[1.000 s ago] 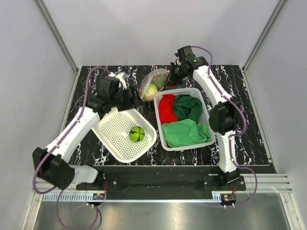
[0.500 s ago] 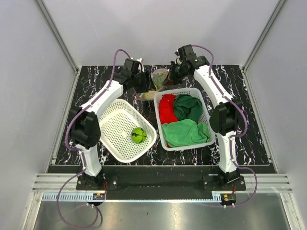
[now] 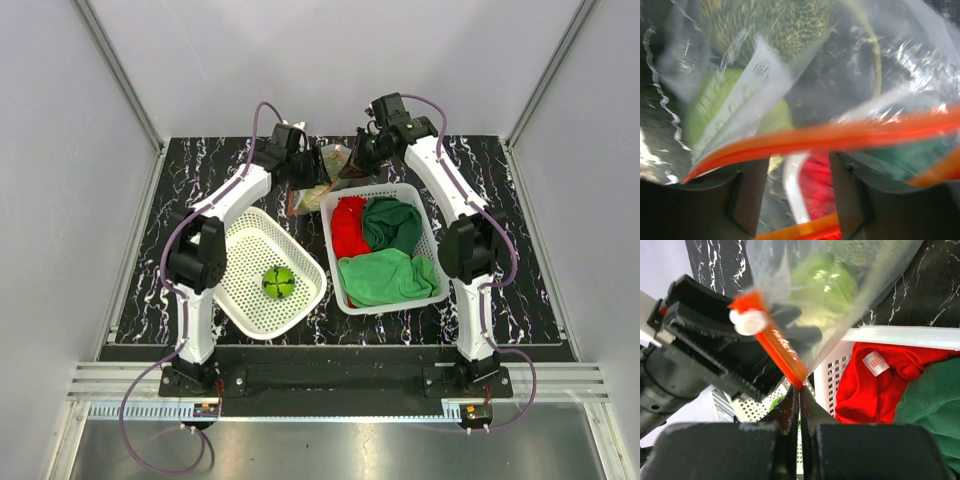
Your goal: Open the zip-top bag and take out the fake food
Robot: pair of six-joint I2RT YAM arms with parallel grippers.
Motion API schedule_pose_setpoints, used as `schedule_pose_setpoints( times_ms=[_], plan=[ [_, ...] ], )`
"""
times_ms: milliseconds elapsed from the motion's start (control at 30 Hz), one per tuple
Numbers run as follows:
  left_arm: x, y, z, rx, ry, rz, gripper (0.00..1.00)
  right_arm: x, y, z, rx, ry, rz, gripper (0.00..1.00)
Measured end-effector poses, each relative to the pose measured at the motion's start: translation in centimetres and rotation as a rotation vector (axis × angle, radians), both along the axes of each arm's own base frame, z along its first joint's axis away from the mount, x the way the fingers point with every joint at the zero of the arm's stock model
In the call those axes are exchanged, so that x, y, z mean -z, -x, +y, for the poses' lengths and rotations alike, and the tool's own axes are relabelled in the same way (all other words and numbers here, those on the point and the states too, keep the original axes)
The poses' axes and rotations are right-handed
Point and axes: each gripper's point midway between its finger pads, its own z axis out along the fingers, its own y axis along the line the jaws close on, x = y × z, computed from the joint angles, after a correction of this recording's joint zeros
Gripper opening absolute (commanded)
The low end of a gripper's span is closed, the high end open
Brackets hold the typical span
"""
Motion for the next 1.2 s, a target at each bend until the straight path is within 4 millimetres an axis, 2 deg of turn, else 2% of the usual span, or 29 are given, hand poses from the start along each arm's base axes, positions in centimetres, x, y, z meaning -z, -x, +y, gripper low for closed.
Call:
schedule_pose_setpoints(
  times_ms=[133, 300, 433, 600, 733, 867, 1000, 1100, 1133, 1200],
  plan=[
    [1.1, -0.9, 1.2, -0.021, -0.085, -0.036, 0.74, 0.5, 0.2, -0.1, 0.001, 0.004, 0.014, 0.00],
    [1.6, -1.9, 3.0, -0.032, -0.201, -0.096, 0.77, 0.7, 0.3, -0.1, 0.001, 0.006, 0.021, 0.00],
    [1.7, -2.1, 3.7, -0.030, -0.249, -0.118, 0.79, 0.7, 0.3, 0.0, -0.001, 0.003, 0.023, 0.00],
    [2.3, -2.1, 4.0, -0.021, -0.273, -0.113, 0.83, 0.6, 0.5, 0.2, -0.005, -0.010, 0.032, 0.00],
    [4.2, -1.9, 3.6, -0.004, -0.266, -0.071, 0.89, 0.6, 0.5, 0.2, -0.004, -0.012, 0.034, 0.00],
    [5.6, -2.0, 2.8, 0.001, -0.235, -0.034, 0.90, 0.6, 0.5, 0.2, -0.003, -0.010, 0.034, 0.00],
    [6.1, -2.2, 2.3, 0.003, -0.211, -0.021, 0.82, 0.7, 0.5, 0.1, -0.002, -0.008, 0.037, 0.00],
    [6.1, -2.2, 2.1, 0.006, -0.193, -0.012, 0.65, 0.8, 0.6, 0.1, -0.002, -0.007, 0.040, 0.00],
    [6.1, -2.2, 2.1, 0.007, -0.187, -0.010, 0.54, 0.8, 0.6, 0.1, -0.002, -0.006, 0.040, 0.00],
    [6.1, -2.1, 1.9, 0.011, -0.174, -0.002, 0.45, 0.8, 0.5, 0.1, -0.001, -0.006, 0.039, 0.00]
  ],
)
